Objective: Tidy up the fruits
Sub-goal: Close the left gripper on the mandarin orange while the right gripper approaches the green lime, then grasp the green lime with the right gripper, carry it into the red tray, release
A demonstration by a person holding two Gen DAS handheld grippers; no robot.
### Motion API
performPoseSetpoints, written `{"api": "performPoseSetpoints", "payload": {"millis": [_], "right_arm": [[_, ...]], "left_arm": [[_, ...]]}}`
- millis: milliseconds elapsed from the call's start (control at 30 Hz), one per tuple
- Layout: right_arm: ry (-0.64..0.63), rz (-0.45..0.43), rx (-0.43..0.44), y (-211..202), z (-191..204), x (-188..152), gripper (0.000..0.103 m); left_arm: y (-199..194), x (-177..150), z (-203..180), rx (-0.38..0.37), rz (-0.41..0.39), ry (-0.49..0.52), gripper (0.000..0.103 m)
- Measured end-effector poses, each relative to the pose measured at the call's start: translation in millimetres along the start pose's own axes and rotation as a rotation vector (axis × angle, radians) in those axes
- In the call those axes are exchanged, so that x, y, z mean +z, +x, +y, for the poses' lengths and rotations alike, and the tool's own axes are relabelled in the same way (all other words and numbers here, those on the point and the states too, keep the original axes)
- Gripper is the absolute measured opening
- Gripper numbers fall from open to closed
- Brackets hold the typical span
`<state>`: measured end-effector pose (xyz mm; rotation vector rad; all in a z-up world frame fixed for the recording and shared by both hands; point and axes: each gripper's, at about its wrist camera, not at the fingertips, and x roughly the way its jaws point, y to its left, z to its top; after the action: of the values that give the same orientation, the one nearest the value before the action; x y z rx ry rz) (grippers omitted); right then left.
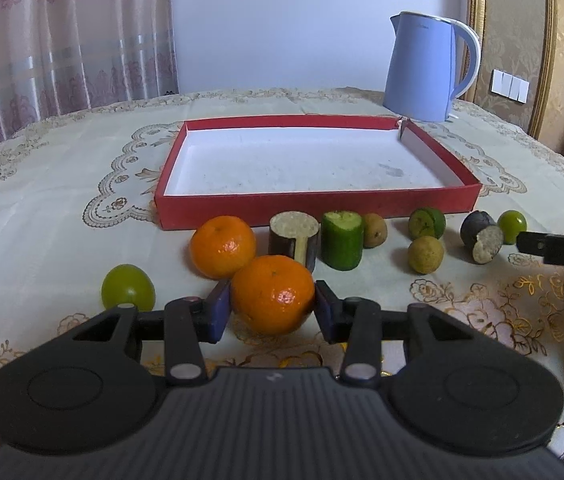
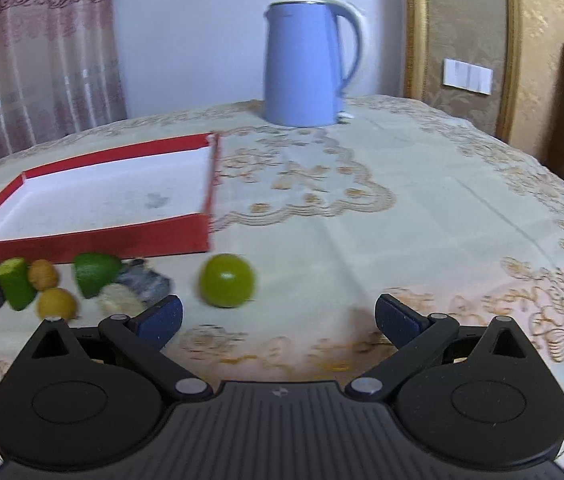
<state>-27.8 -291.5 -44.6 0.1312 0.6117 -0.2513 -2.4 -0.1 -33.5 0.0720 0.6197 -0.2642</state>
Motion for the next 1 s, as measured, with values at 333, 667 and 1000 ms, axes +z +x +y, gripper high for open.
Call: {"api": "performPoseSetpoints", "payload": {"millis": [333, 667, 1000], "right_arm": [[-0.013, -0.015, 0.045, 5.9, -4.0, 11.6, 0.087], [-0.121, 0.016, 0.095, 20.6, 23.0, 18.3, 0.053], [-0.176, -0.005, 0.12, 20.2, 38.0, 9.6, 0.036]], "left_arm": [[-0.8, 0.6, -1.3, -0.003, 0.0, -0.001, 0.04], [-0.6, -1.1, 0.1, -0.001, 0.001, -0.005, 0.04], [0.6, -2.4, 6.7, 0.0, 0.001, -0.022, 0.04]]}}
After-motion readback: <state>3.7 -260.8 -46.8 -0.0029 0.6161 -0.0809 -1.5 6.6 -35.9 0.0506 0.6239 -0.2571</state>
